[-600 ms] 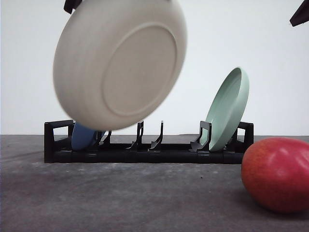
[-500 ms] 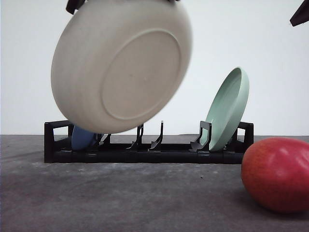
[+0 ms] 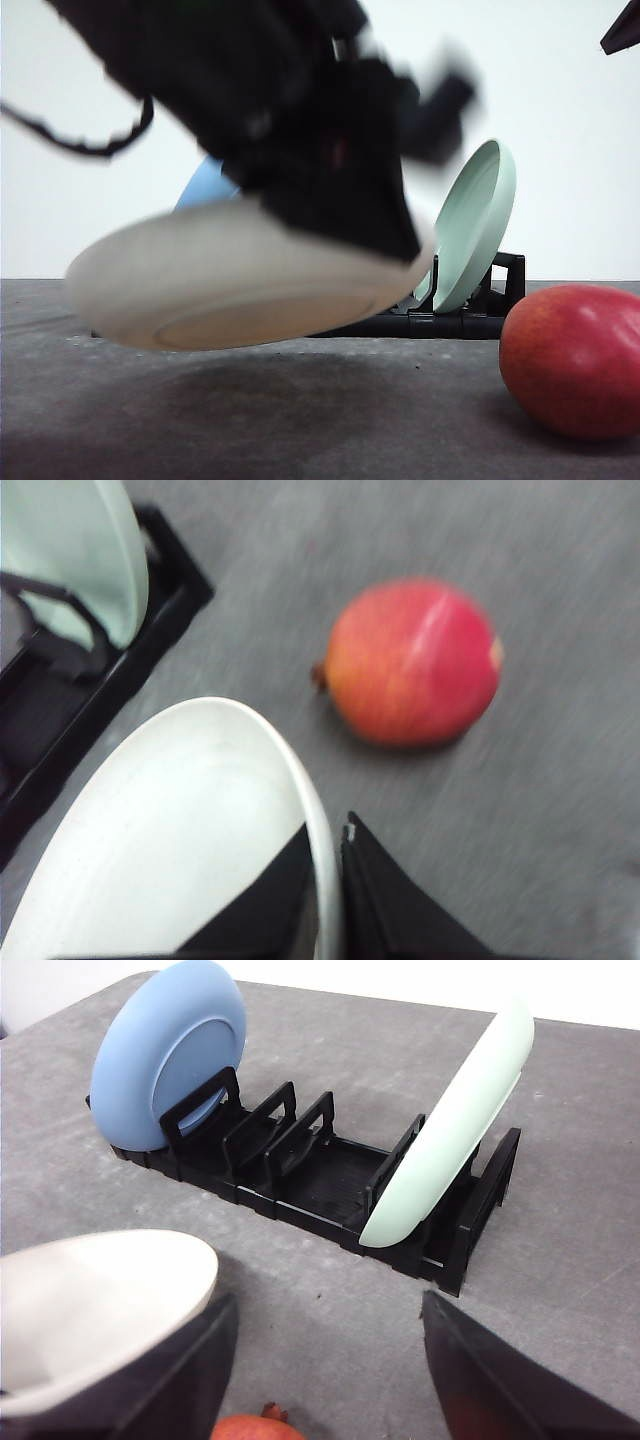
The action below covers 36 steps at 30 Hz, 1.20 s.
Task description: Place pomegranate in white plate
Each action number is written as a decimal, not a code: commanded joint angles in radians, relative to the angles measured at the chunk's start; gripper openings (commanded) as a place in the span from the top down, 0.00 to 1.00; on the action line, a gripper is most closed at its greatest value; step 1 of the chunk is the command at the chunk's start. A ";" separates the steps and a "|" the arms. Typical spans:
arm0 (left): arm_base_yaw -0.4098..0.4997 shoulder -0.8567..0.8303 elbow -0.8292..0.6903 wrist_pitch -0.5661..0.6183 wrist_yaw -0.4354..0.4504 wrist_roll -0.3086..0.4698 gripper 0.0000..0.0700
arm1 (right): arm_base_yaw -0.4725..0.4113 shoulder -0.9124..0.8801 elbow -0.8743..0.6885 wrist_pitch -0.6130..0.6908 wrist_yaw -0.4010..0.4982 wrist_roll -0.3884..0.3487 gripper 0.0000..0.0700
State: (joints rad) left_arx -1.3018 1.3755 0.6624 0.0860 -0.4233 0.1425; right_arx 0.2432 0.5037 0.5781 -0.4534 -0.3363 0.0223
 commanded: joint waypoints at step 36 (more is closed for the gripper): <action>0.214 -0.186 0.040 -0.256 0.422 -0.401 0.43 | 0.004 0.003 0.015 -0.005 0.003 -0.007 0.48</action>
State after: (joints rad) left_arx -1.0987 1.2062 0.6876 -0.1596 -0.0026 -0.2389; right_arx 0.2432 0.5037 0.5781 -0.4637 -0.3363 0.0223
